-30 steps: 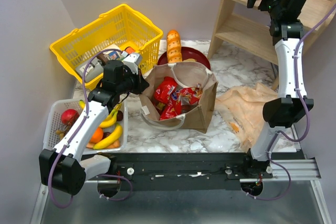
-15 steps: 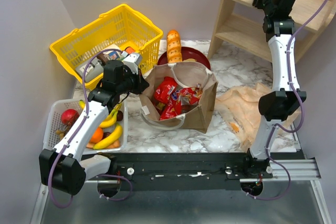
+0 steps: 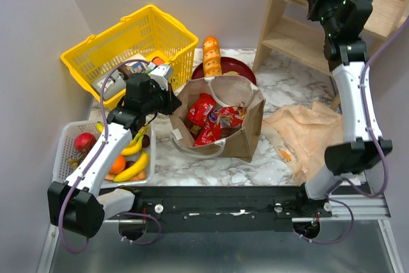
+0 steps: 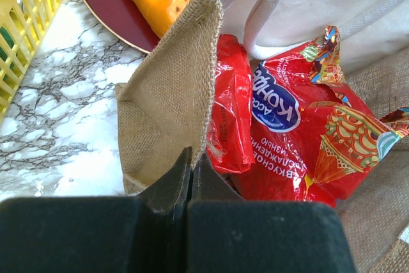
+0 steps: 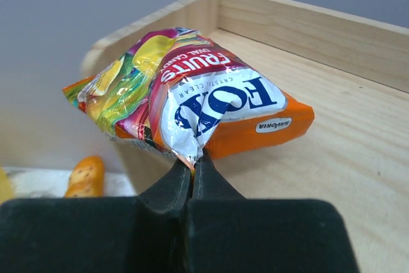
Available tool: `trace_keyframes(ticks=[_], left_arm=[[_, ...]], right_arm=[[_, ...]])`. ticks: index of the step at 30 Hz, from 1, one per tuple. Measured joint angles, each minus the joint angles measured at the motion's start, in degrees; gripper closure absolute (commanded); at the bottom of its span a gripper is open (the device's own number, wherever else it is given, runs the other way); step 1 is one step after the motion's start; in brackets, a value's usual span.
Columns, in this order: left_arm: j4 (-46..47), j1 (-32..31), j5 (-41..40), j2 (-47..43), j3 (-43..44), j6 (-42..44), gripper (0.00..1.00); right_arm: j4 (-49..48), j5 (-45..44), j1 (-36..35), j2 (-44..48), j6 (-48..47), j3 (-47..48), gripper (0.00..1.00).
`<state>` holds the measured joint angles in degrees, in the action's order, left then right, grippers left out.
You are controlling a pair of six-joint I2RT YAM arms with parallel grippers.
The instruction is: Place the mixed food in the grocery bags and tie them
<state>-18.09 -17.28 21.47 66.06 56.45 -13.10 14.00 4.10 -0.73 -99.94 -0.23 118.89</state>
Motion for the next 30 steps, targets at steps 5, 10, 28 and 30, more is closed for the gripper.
trace_keyframes(ticks=[5, 10, 28, 30], left_arm=[[0.02, 0.00, 0.02, 0.00, 0.00, -0.02, 1.00], [0.15, 0.00, 0.07, 0.15, 0.00, -0.26, 1.00], [1.31, 0.00, -0.20, 1.03, 0.00, -0.44, 1.00], [1.33, 0.00, -0.35, 1.01, 0.00, -0.42, 1.00]], right_arm=[[-3.26, 0.76, -9.73, 15.80, -4.11, -12.48, 0.99], [-8.72, 3.56, -18.03, 31.43, -4.17, -26.49, 0.99], [2.51, 7.13, -37.07, 31.89, 6.93, -51.98, 0.03], [3.91, 7.19, -37.13, 32.89, 7.63, -51.63, 0.00]])
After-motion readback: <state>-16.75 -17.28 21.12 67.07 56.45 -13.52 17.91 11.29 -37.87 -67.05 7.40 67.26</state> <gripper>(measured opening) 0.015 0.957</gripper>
